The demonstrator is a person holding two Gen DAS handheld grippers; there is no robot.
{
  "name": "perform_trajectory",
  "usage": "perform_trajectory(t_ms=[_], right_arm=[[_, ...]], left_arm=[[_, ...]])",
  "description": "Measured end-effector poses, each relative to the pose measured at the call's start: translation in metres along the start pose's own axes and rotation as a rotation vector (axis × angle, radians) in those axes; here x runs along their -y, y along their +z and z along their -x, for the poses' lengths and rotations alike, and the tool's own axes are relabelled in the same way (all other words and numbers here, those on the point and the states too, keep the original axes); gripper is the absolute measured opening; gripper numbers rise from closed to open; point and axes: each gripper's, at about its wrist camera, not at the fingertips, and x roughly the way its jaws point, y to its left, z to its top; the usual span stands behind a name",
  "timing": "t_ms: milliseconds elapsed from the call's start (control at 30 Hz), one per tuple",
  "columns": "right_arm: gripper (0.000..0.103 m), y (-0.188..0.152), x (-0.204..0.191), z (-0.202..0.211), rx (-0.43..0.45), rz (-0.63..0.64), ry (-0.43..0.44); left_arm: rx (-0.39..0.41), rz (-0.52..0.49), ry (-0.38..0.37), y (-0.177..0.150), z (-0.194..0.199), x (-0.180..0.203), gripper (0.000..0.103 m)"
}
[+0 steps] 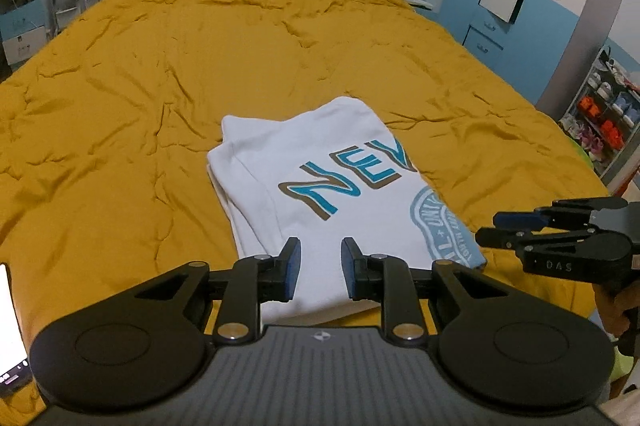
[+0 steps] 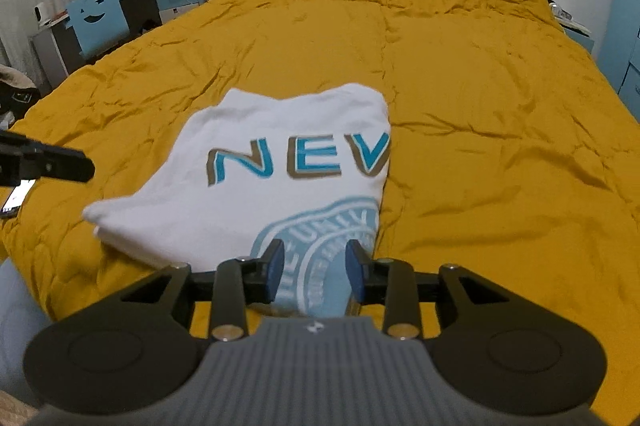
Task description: Fold small clothes
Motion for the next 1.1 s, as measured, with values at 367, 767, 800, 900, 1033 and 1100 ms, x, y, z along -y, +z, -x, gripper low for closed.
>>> perform_trajectory(t_ms=[367, 767, 800, 900, 1033, 1100], right_arm=[[0.029, -0.033, 0.011, -0.044, -0.037, -0.058, -0.009], [0.029, -0.056, 0.015, -0.077, -0.09, -0.047, -0.01], [0.029, -0.054, 0.015, -0.077, -0.094, -0.037, -0.012], [0.03, -0.047, 0.015, -0.073, -0.094, -0.026, -0.013], [0.048, -0.036, 0.004, -0.05, -0.064, 0.041, -0.034], [0.054, -0.027, -0.002, -0.031, -0.002, 0.085, -0.043]], left_arm=[[-0.071, 0.028, 0.038, -0.038, -0.06, -0.014, 0.024], [-0.112, -0.043, 0.083, -0.066, -0.084, -0.011, 0.02], [-0.112, -0.045, 0.082, -0.064, -0.083, -0.01, 0.02], [-0.087, -0.054, 0.077, -0.058, -0.071, -0.008, 0.02], [-0.005, -0.096, 0.092, -0.046, -0.04, 0.003, 0.035], [0.072, -0.116, 0.113, -0.04, -0.022, 0.01, 0.045]])
